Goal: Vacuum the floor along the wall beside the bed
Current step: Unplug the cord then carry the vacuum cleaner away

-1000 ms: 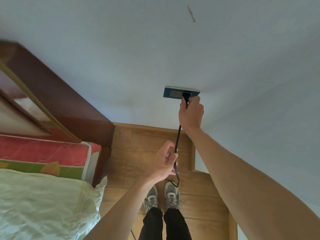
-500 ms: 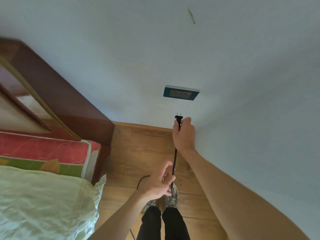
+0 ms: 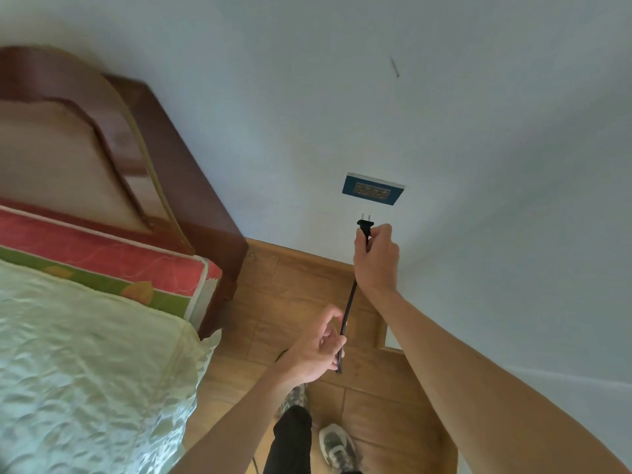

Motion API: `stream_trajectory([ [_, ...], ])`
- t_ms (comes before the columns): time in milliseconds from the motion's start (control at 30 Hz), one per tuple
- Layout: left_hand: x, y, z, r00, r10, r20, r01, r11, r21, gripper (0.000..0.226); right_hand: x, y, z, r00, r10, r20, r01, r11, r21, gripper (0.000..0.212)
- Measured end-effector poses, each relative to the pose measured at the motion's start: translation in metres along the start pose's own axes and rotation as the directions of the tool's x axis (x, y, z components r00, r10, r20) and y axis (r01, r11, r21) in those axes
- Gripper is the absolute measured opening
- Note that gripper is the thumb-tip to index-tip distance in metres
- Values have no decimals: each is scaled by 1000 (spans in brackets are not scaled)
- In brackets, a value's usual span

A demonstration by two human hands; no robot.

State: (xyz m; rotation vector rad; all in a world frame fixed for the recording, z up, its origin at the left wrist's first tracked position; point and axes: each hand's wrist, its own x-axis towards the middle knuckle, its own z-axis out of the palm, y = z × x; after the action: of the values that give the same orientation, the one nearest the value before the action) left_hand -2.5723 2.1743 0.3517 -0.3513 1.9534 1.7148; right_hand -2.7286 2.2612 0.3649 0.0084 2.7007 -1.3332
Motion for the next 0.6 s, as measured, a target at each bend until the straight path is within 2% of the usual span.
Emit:
stream_trajectory([
  [367,-72,37,56,977,82,-199,-97,993,-63,22,-50,-51,-43,974,-227,7,225,969,100,16],
  [600,-143,52,57,872,59,-485,-115,989,-87,24,-109,-134,-42,909,-410,82,393,904,168,16],
])
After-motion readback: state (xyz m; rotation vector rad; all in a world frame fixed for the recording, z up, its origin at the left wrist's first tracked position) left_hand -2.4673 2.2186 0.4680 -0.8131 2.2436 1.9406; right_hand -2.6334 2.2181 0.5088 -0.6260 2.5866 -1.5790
